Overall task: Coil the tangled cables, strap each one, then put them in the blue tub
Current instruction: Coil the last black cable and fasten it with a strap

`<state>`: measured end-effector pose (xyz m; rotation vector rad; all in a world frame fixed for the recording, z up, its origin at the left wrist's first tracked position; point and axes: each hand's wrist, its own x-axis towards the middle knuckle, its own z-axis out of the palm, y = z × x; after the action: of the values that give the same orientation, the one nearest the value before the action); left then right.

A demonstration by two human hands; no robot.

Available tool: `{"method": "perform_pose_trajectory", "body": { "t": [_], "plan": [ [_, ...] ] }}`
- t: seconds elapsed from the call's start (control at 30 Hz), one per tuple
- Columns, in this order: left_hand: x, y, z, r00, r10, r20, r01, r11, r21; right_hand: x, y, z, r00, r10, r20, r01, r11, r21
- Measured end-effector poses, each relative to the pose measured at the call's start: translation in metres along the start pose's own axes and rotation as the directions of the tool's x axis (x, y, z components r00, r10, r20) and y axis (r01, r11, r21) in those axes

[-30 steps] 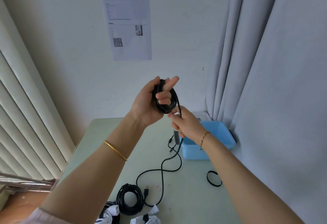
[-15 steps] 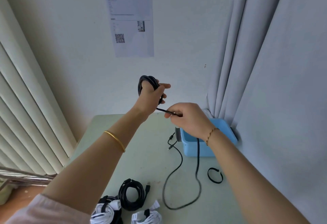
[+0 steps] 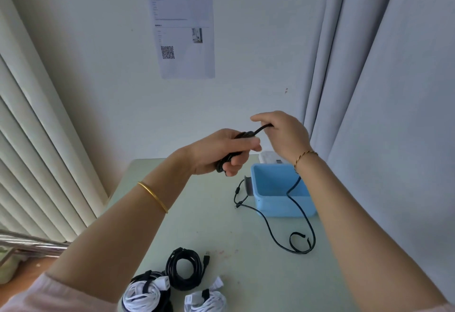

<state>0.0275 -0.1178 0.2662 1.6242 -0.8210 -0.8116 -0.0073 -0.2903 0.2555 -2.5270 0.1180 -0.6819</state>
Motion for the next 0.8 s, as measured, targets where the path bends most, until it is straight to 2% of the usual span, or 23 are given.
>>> {"method": "perform_pose_trajectory", "body": {
  "t": [0.07,0.13,0.17,0.23,0.3,0.37,0.4,0.47,0.6,0.67,0.7,0.73,0.8],
  "plan": [
    [0.002,0.003,0.004,0.999,0.019,0.039,-0.016,0.997,-0.077,0.000,0.004,0.013,1.000,-0.018,0.025,0.015,0.993,0.120],
    [0.005,0.004,0.004,0.998,0.053,0.042,-0.039,0.954,-0.296,-0.001,0.008,0.026,1.000,-0.010,0.026,0.004,0.973,0.232],
    [0.006,0.005,0.001,0.995,0.091,0.029,-0.068,0.891,-0.448,-0.003,0.010,0.031,0.998,0.014,0.053,-0.028,0.963,0.269],
    [0.008,0.009,-0.005,0.984,0.173,-0.034,-0.147,0.694,-0.705,-0.013,0.014,0.041,0.987,0.059,0.148,-0.106,0.936,0.336],
    [0.011,0.013,-0.009,0.975,0.188,-0.115,-0.199,0.521,-0.830,-0.028,0.017,0.051,0.962,0.064,0.267,-0.162,0.917,0.364],
    [0.015,0.012,-0.009,0.964,0.160,-0.212,-0.263,0.447,-0.855,-0.038,0.014,0.058,0.917,0.036,0.398,-0.183,0.923,0.339],
    [0.018,0.009,-0.008,0.956,0.151,-0.252,-0.294,0.461,-0.837,-0.042,0.009,0.058,0.886,0.028,0.462,-0.196,0.927,0.321],
    [0.024,0.001,-0.006,0.935,0.157,-0.318,-0.349,0.561,-0.751,-0.046,-0.002,0.054,0.829,0.016,0.559,-0.222,0.927,0.303],
    [0.032,-0.010,-0.007,0.876,0.178,-0.449,-0.415,0.753,-0.512,-0.053,-0.020,0.039,0.769,-0.033,0.639,-0.171,0.952,0.255],
    [0.033,-0.015,-0.008,0.840,0.174,-0.514,-0.316,0.927,-0.202,-0.053,-0.027,0.031,0.792,-0.055,0.608,-0.104,0.969,0.224],
    [0.033,-0.019,-0.010,0.830,0.185,-0.526,-0.226,0.974,-0.014,-0.051,-0.029,0.026,0.827,-0.069,0.558,-0.060,0.976,0.209],
    [0.032,-0.022,-0.010,0.835,0.185,-0.519,-0.140,0.982,0.125,-0.048,-0.030,0.020,0.870,-0.080,0.486,-0.014,0.982,0.187],
    [0.030,-0.031,-0.011,0.872,0.144,-0.468,-0.011,0.961,0.277,-0.041,-0.030,0.007,0.946,-0.071,0.315,0.046,0.995,0.085]
  ]
}}
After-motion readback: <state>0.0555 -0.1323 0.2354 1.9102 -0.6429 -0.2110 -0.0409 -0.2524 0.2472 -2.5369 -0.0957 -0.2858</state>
